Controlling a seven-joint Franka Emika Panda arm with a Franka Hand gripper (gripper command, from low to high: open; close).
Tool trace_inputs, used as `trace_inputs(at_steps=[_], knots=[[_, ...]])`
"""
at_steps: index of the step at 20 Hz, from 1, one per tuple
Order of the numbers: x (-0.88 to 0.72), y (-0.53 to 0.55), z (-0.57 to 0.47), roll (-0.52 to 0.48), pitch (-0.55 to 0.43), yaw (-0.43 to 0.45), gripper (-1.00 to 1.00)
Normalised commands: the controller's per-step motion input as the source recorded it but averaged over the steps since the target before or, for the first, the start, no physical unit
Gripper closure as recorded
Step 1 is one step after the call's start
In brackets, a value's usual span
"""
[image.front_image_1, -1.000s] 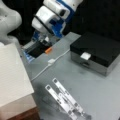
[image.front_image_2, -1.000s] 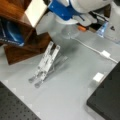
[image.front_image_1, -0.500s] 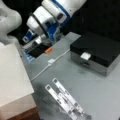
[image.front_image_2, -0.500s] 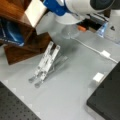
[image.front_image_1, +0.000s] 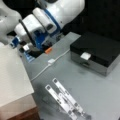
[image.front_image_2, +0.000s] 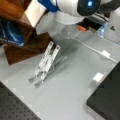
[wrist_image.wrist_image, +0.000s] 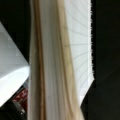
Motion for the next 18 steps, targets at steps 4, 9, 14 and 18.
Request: trace_inputs(at_steps=[4,9,14,18], knots=[[-0.10,-0.30,-0.11,-0.190,0.009,0.157,-1.00],[-0.08,-0.07,-0.05,-0.174,-0.010,0.164,-1.00],[-0.05,0.09,0.01,-0.162,-0.003,0.119,-1.00],[-0.06,0.11,-0.01,-0.133,-0.010,0.075,1.00]])
